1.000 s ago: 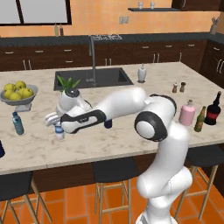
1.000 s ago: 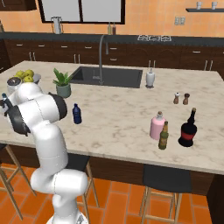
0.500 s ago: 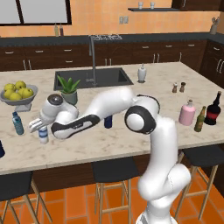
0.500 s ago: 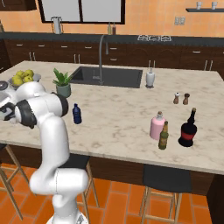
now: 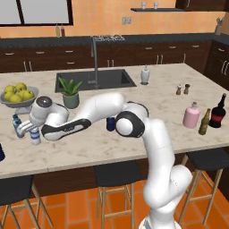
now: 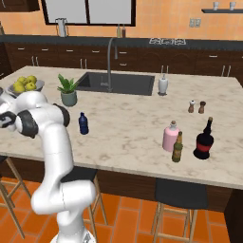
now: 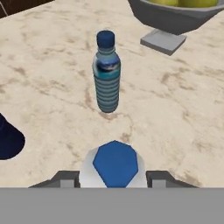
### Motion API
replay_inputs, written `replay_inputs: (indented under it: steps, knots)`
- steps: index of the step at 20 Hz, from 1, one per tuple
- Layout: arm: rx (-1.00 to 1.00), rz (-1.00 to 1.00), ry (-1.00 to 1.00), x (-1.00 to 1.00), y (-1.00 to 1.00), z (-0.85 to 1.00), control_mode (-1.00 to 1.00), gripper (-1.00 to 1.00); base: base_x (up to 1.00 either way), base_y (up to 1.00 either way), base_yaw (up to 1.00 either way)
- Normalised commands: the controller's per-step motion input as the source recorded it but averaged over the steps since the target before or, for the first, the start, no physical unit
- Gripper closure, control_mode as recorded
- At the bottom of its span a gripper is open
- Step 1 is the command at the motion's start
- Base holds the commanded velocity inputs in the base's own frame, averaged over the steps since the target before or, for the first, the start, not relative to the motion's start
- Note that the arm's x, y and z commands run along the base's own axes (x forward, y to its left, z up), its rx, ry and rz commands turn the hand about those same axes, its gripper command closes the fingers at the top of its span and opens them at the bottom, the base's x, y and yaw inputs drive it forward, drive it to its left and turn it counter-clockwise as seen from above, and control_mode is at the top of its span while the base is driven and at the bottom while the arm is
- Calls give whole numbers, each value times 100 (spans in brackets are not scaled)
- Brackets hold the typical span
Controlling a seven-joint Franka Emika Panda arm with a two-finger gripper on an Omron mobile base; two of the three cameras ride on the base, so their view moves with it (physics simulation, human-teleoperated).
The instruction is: Move the plastic bottles in the middle to the plastics group, and the glass bottles in the middle to the glass group.
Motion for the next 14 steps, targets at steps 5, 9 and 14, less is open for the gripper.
replay_inputs:
  steps: [5,9,14]
  knots:
    - [0,0,-1,3,2,-15,-100,100,0,0,0]
    - [0,0,-2,3,3,-45,-100,100,0,0,0]
    - [6,0,0,19,1,-4,-100,100,0,0,0]
